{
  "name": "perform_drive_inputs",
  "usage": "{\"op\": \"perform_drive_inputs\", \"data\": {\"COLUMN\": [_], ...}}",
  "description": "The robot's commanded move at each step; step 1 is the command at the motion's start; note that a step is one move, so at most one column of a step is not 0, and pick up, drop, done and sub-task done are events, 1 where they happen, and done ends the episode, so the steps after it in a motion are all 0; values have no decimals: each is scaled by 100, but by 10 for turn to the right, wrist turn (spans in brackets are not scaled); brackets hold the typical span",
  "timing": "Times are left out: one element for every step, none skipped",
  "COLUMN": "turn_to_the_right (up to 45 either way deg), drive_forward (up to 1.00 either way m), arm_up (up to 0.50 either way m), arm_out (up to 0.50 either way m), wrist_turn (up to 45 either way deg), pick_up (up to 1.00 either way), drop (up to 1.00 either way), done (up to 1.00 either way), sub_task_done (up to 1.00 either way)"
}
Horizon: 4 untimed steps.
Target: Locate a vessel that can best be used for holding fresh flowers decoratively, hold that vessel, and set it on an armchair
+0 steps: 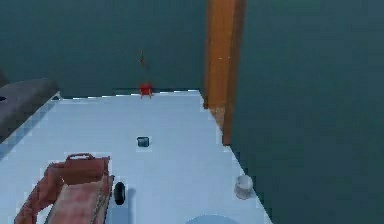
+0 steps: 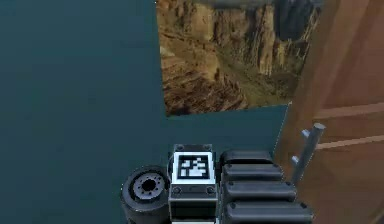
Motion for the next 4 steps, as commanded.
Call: {"op": "perform_drive_inputs", "data": {"turn_to_the_right": [0, 0, 0, 120], "drive_forward": [100, 40, 65, 0], "arm_up": [0, 0, 0, 0], "arm_out": [0, 0, 0, 0], "wrist_turn": [0, 0, 0, 0], "pick_up": [0, 0, 0, 0], "drop": [0, 0, 0, 0], "done": [0, 0, 0, 0], "sub_task_done": [0, 0, 0, 0]}}
